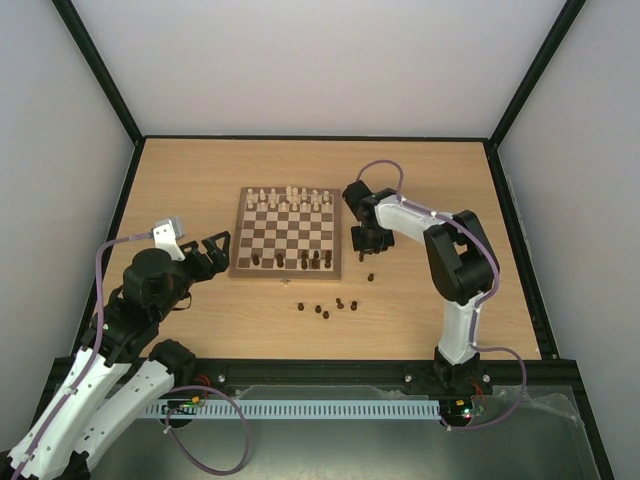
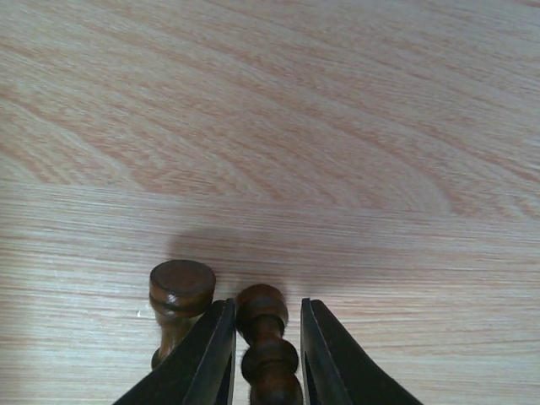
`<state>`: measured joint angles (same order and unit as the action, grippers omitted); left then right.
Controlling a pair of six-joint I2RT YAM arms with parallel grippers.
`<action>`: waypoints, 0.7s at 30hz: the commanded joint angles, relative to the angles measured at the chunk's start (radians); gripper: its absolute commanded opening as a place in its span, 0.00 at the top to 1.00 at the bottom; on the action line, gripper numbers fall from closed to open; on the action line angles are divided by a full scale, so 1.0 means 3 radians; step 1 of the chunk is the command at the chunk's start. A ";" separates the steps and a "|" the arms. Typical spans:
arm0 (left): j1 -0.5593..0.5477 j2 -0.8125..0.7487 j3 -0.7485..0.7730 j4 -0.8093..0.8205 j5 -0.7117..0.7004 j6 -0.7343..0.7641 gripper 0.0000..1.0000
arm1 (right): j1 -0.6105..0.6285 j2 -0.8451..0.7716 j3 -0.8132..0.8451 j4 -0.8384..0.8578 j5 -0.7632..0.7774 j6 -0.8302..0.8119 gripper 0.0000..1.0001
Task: Set up the chess pieces on the board
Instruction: Pick up the chess piece at the center of the board.
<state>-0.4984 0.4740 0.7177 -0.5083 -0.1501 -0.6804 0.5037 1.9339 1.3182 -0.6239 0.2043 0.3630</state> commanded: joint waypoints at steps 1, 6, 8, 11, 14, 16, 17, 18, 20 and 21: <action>0.0022 0.0015 -0.0035 0.0066 0.0009 0.0021 0.01 | -0.0021 0.0150 -0.0027 0.0002 -0.0008 0.0011 0.77; 0.0024 0.0010 -0.0029 0.0053 0.0004 0.0025 0.01 | -0.0022 0.0210 -0.0049 0.0036 -0.0035 0.0012 0.82; 0.0021 0.0004 -0.0031 0.0052 0.0004 0.0024 0.01 | -0.0023 0.0189 -0.0059 0.0039 -0.0036 0.0017 0.83; 0.0025 0.0009 -0.0030 0.0053 0.0004 0.0023 0.01 | -0.0022 0.0114 -0.0067 0.0030 -0.0006 0.0036 0.86; 0.0024 0.0006 -0.0033 0.0052 0.0004 0.0024 0.01 | -0.0026 0.0001 -0.0063 -0.0018 0.0026 0.0051 0.89; 0.0024 0.0010 -0.0038 0.0053 0.0004 0.0024 0.01 | -0.0023 -0.0098 -0.0054 -0.0063 0.0048 0.0066 0.89; 0.0024 0.0010 -0.0036 0.0053 0.0004 0.0023 0.01 | -0.0023 -0.0155 -0.0049 -0.0083 0.0050 0.0067 0.89; 0.0024 0.0014 -0.0037 0.0053 0.0004 0.0019 0.01 | -0.0025 -0.0219 -0.0041 -0.0109 0.0052 0.0072 0.89; 0.0022 0.0013 -0.0039 0.0052 0.0009 0.0017 0.01 | -0.0025 -0.0346 -0.0019 -0.0169 0.0048 0.0078 0.89; 0.0023 0.0011 -0.0042 0.0053 0.0009 0.0013 0.01 | -0.0023 -0.0400 0.0002 -0.0208 0.0039 0.0079 0.89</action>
<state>-0.4988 0.4740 0.7174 -0.5068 -0.1501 -0.6807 0.5030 1.9114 1.3136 -0.6083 0.2066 0.3717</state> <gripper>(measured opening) 0.991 0.145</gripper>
